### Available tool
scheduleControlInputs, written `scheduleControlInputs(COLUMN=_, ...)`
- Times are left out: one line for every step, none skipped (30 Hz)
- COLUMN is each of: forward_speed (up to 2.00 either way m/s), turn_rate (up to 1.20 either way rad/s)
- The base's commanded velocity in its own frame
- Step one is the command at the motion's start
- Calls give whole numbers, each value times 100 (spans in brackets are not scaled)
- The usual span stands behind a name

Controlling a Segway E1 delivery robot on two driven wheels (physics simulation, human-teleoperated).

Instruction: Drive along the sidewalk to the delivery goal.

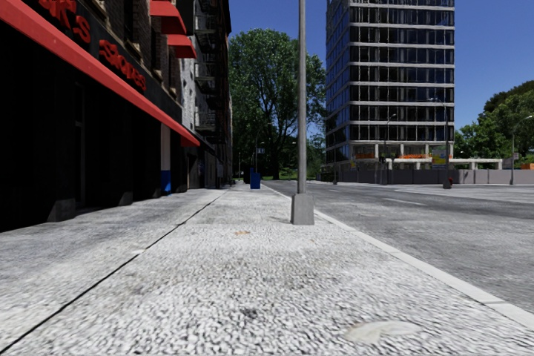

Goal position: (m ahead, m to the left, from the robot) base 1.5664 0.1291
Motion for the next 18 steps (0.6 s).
scheduleControlInputs(forward_speed=153, turn_rate=0)
scheduleControlInputs(forward_speed=153, turn_rate=0)
scheduleControlInputs(forward_speed=153, turn_rate=0)
scheduleControlInputs(forward_speed=153, turn_rate=0)
scheduleControlInputs(forward_speed=153, turn_rate=0)
scheduleControlInputs(forward_speed=153, turn_rate=0)
scheduleControlInputs(forward_speed=153, turn_rate=0)
scheduleControlInputs(forward_speed=153, turn_rate=0)
scheduleControlInputs(forward_speed=153, turn_rate=0)
scheduleControlInputs(forward_speed=153, turn_rate=0)
scheduleControlInputs(forward_speed=153, turn_rate=0)
scheduleControlInputs(forward_speed=153, turn_rate=0)
scheduleControlInputs(forward_speed=153, turn_rate=0)
scheduleControlInputs(forward_speed=153, turn_rate=0)
scheduleControlInputs(forward_speed=153, turn_rate=0)
scheduleControlInputs(forward_speed=153, turn_rate=0)
scheduleControlInputs(forward_speed=153, turn_rate=0)
scheduleControlInputs(forward_speed=153, turn_rate=0)
